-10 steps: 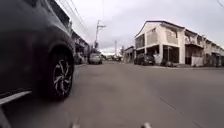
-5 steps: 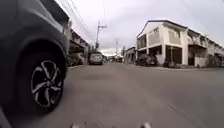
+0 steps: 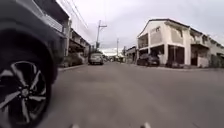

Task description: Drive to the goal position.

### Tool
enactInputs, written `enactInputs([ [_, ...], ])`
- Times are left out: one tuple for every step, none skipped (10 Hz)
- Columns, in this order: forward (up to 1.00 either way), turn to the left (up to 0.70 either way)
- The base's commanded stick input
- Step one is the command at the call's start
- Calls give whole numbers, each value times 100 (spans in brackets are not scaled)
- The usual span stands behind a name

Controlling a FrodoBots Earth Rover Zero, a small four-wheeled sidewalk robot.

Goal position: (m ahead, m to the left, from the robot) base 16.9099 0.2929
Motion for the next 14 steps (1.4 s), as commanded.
enactInputs([
  [70, 0],
  [70, 0],
  [70, 0],
  [70, 0],
  [70, 0],
  [70, 0],
  [70, 0],
  [70, 0],
  [70, 0],
  [70, 0],
  [70, 0],
  [70, 0],
  [70, 0],
  [70, 0],
])
